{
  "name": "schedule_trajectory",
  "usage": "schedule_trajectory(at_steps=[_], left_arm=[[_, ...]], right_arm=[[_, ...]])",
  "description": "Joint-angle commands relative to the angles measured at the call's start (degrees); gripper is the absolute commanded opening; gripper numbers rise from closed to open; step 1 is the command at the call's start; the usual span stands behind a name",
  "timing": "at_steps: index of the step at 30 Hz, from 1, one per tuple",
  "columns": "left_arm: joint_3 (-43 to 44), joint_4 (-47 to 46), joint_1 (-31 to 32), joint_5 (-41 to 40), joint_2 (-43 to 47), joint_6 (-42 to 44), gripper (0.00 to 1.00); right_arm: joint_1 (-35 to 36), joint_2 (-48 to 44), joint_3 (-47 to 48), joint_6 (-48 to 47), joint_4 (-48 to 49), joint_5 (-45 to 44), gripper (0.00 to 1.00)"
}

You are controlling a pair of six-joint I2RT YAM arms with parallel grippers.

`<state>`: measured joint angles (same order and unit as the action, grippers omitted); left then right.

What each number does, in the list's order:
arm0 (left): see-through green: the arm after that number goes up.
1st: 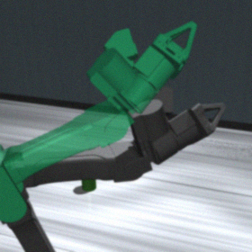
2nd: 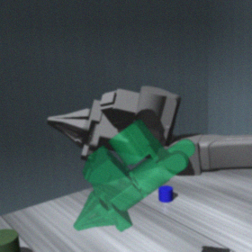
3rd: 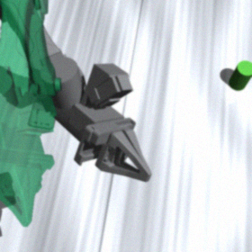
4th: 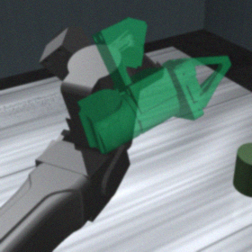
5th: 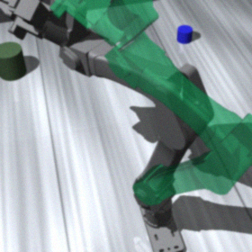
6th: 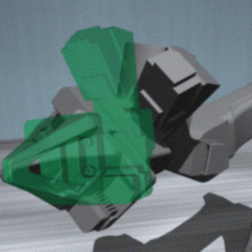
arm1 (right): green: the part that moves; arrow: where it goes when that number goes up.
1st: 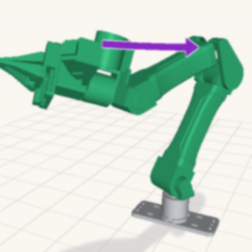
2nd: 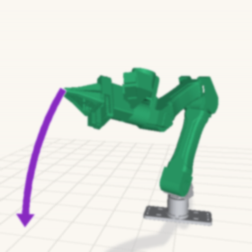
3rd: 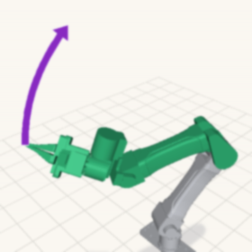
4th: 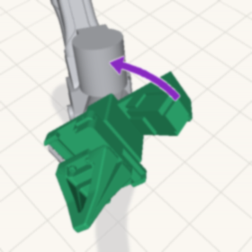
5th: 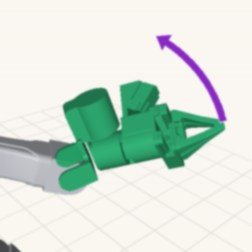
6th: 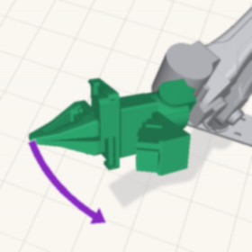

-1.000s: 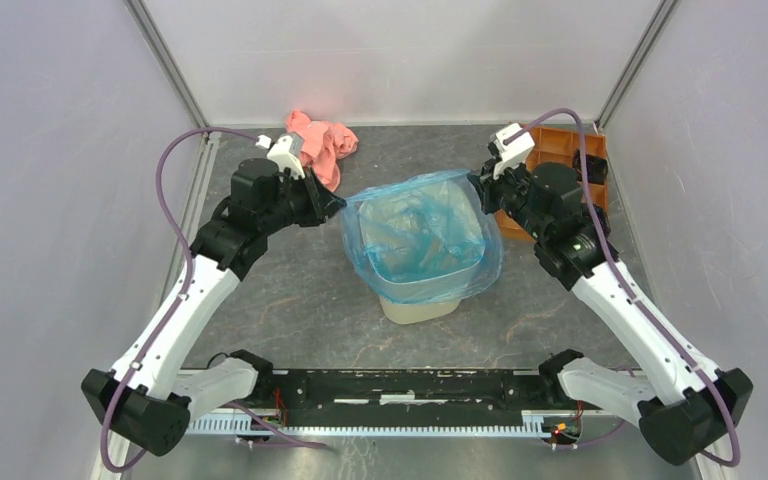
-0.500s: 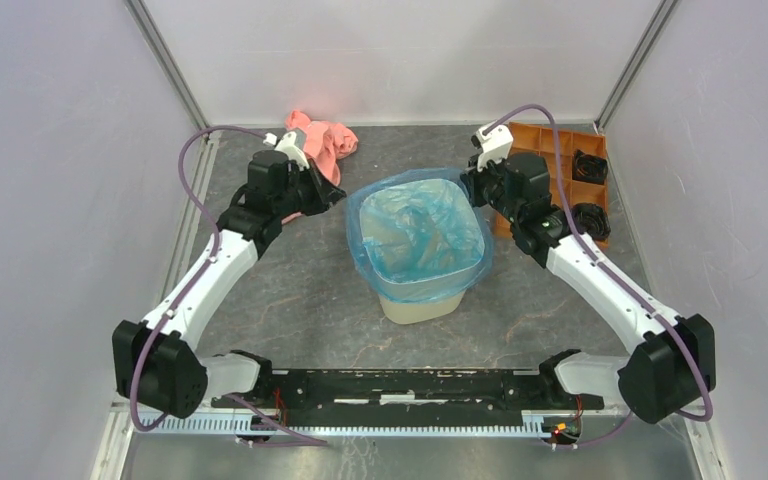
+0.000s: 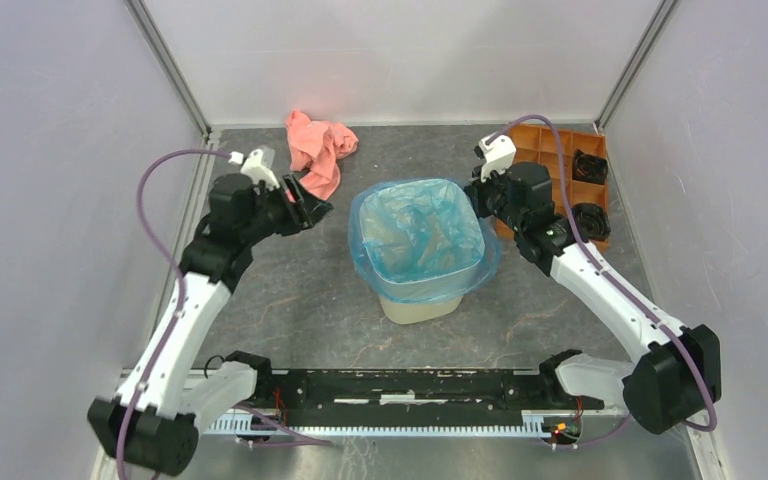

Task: Put the trash bags into the trash bin

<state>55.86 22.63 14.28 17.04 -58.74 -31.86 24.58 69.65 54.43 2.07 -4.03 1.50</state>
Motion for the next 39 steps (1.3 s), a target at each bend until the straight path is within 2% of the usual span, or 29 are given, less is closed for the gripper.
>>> schedule_trajectory(at_steps=[1,4,8,11,14,16,22,25,28,39], left_arm=[[1.00,6.00,-0.57,3.98,6.44,-0.27,0.66],[-3.54,0.51,-0.57,11.35,7.97,-5.37,0.70],[-7.66,-7.25,-0.57,17.62,7.00,-10.41,0.64],[-11.16,-13.74,-0.57,22.22,5.57,-13.58,0.65],[-14.81,-18.51,-0.57,23.84,4.96,-16.63,0.62],[-16.54,-21.67,-0.57,23.93,4.73,-18.39,0.58],[-17.94,-28.79,-0.57,23.25,-1.20,-19.38,0.39],[-18.04,-32.11,-0.49,23.69,-4.96,-18.61,0.23],[-18.14,-32.13,-0.48,22.59,-7.63,-16.97,0.03],[-24.28,-29.47,-0.48,17.71,-5.74,-15.91,0.02]], right_arm=[[-0.28,-1.86,-0.16,-0.42,1.16,0.19,0.00],[-0.28,-2.13,-0.62,-0.27,1.44,0.00,0.00],[-0.27,-2.74,-0.91,0.34,2.08,0.93,0.00],[-0.31,-3.08,-1.04,0.63,2.09,0.95,0.00],[-0.36,-3.27,-0.89,1.05,2.03,1.42,0.00],[-0.37,-3.29,-1.00,1.52,2.36,1.98,0.00],[-0.39,-2.55,-1.69,1.58,2.90,1.44,0.00],[-0.80,-1.80,-2.07,1.32,3.64,0.28,0.00],[-2.44,-0.04,-1.44,1.91,3.63,2.93,0.00],[-5.30,2.38,-4.38,3.87,4.23,10.95,0.00]])
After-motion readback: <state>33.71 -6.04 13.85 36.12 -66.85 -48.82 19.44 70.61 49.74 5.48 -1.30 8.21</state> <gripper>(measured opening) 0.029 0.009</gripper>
